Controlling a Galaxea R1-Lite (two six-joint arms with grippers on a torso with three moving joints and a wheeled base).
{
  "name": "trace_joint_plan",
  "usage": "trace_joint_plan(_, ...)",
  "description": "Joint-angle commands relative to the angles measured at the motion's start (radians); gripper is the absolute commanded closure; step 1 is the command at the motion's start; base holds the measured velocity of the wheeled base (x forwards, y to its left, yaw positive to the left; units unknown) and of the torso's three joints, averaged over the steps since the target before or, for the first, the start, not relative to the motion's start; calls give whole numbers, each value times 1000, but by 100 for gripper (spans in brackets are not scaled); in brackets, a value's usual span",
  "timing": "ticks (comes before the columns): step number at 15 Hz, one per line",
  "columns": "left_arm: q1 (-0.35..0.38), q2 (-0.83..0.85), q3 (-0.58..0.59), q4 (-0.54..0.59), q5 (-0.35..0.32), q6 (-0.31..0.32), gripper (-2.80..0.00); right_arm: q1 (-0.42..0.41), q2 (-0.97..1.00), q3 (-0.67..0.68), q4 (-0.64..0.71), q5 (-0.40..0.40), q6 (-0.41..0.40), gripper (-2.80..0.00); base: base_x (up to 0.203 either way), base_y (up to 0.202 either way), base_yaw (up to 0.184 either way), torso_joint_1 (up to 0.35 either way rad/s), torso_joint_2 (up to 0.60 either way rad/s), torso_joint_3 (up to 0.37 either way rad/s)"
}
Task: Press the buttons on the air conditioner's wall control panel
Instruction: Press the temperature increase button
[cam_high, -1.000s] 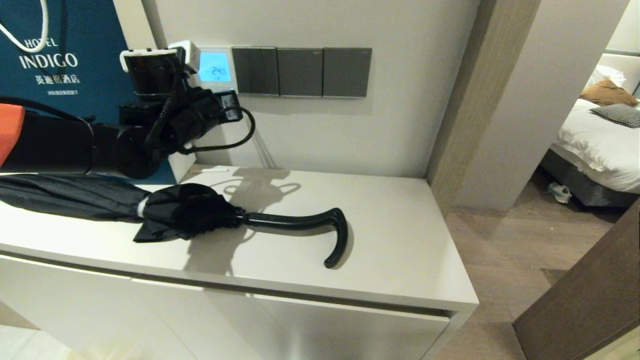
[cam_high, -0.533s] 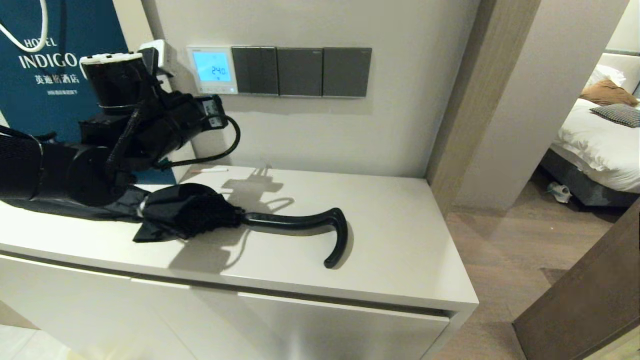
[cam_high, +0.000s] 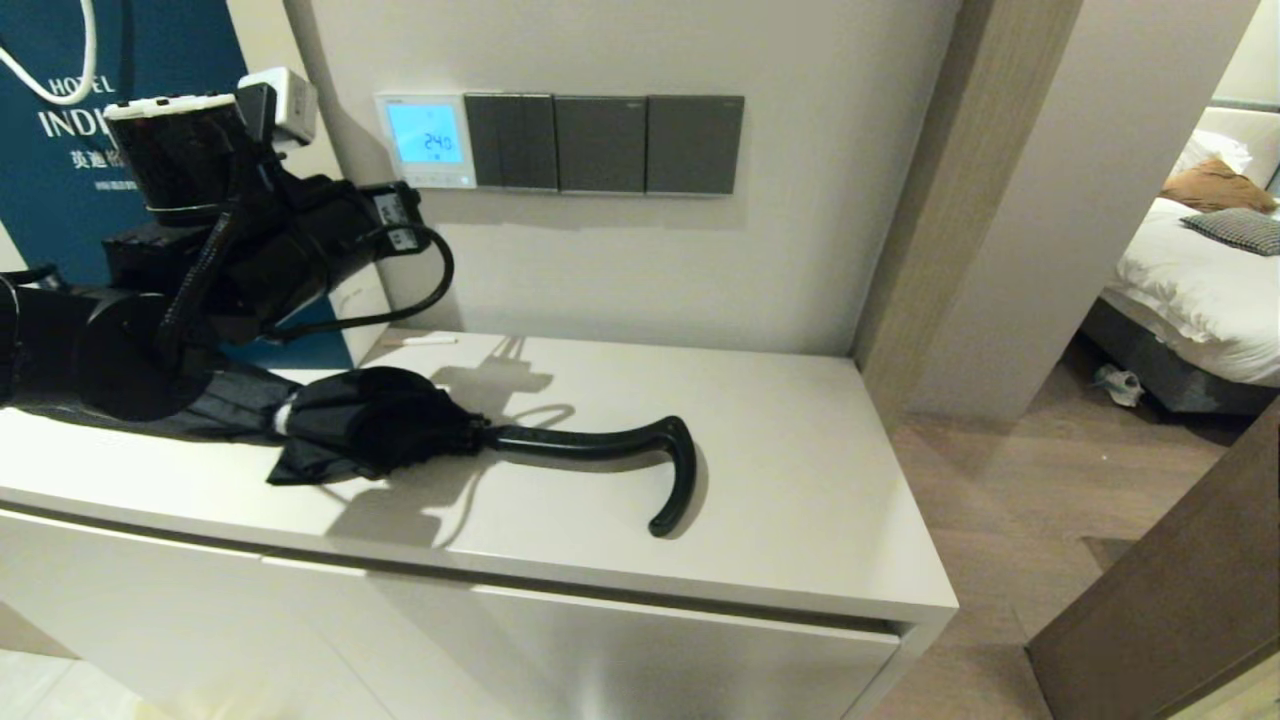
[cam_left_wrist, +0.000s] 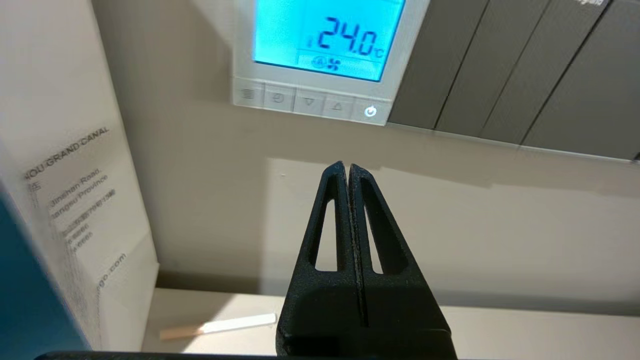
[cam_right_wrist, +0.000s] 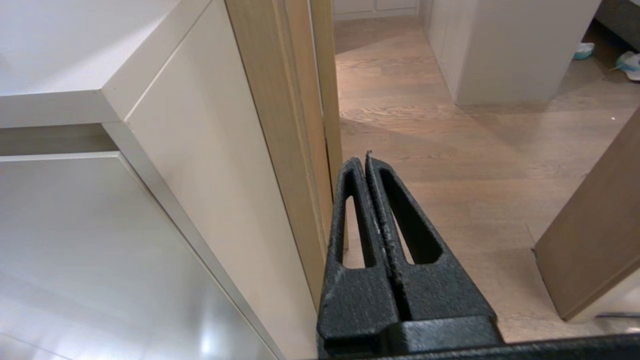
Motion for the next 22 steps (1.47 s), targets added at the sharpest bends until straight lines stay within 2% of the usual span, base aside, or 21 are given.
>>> trace_joint_plan(1, 12, 48, -31, -5, 0, -2, 0, 0, 1, 2, 0, 0, 0, 0, 0, 0, 0, 0, 0, 0)
trace_joint_plan(22, 13, 154, -182, 34, 1, -2, 0, 0, 1, 2, 0, 0, 0, 0, 0, 0, 0, 0, 0, 0)
